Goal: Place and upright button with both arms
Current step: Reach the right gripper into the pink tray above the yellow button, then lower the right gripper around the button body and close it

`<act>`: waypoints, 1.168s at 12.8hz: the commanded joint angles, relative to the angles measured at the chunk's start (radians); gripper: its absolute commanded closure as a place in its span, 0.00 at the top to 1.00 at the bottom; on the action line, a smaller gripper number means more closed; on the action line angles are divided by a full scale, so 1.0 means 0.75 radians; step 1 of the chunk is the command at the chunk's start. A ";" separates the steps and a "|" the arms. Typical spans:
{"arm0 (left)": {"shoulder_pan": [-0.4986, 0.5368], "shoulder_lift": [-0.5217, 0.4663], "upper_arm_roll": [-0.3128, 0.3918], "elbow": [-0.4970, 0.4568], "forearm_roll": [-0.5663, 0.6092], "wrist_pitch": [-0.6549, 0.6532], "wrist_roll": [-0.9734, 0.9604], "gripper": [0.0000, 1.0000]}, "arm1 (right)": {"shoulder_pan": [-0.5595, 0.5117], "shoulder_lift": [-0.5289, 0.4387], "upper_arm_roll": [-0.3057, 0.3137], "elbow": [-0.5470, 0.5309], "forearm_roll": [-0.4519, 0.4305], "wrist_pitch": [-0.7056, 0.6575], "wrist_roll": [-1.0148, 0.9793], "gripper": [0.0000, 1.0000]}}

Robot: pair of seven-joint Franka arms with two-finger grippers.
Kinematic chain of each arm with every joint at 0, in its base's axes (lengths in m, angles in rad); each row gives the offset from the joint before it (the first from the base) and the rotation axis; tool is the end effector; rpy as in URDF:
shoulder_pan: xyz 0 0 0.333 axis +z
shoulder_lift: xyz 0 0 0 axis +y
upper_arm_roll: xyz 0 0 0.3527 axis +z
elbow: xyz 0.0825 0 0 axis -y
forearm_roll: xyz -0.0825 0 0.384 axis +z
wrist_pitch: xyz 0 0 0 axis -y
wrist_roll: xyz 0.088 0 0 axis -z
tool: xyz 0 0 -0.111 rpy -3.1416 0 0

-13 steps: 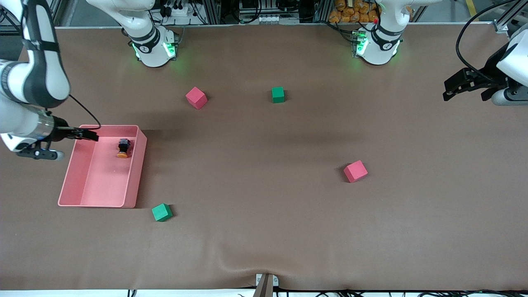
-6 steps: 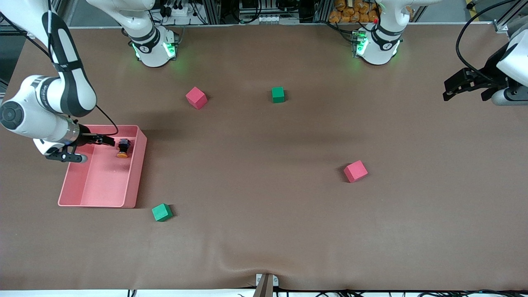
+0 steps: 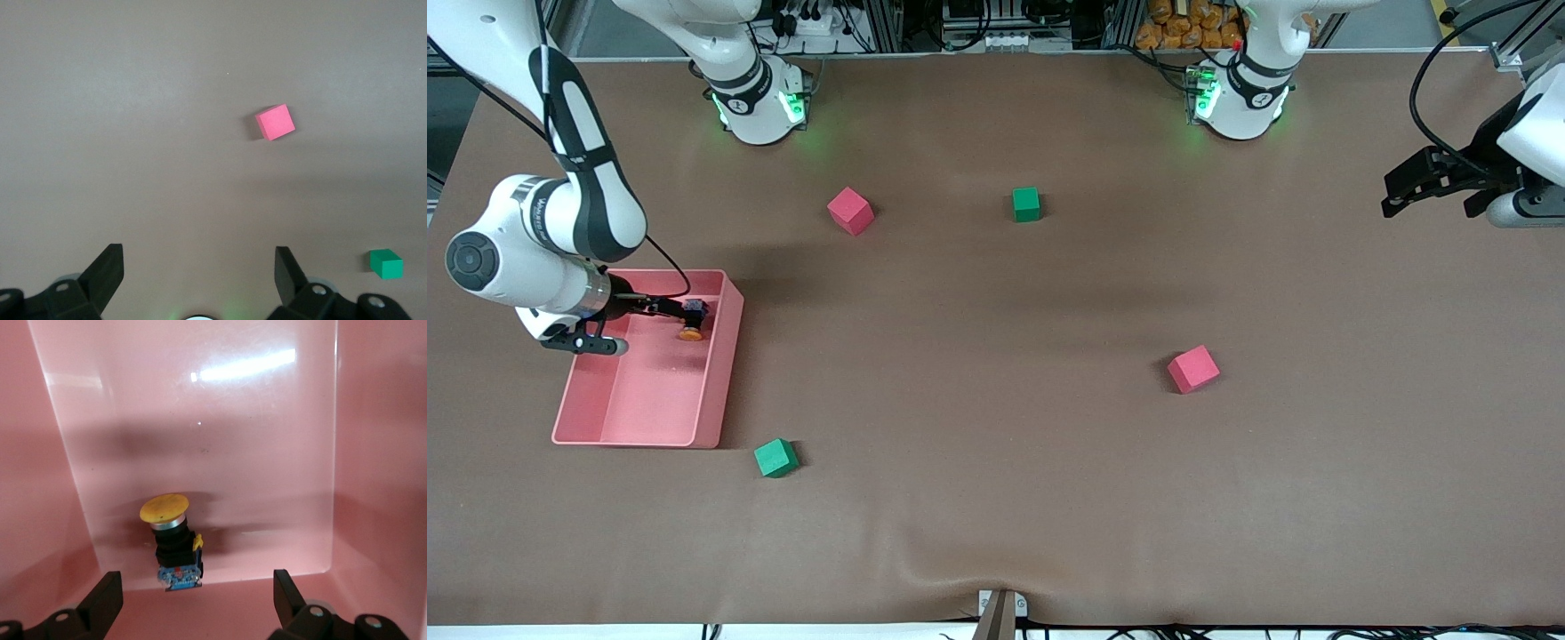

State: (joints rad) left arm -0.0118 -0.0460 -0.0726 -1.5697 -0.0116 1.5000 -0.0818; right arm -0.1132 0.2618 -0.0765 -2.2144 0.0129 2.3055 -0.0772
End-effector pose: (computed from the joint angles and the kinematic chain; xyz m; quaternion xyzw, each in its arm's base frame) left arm 0.5292 -0.0472 0.6765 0.9999 -0.0016 -0.0122 0.0031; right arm 0.5313 -0.1014 0.2772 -0.9946 0.0603 0.0848 0.0058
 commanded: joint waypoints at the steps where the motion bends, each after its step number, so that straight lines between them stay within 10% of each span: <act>1: 0.008 0.014 -0.003 0.033 0.009 -0.028 0.023 1.00 | -0.013 0.009 0.010 -0.105 -0.013 0.159 -0.016 1.00; 15: 0.008 0.014 -0.001 0.033 0.009 -0.028 0.023 1.00 | -0.003 0.066 0.012 -0.113 -0.013 0.192 -0.014 1.00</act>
State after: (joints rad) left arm -0.0118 -0.0460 -0.0724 -1.5697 -0.0116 1.5000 -0.0818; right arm -0.1127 0.3152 -0.0745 -2.2937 0.0129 2.4367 -0.0800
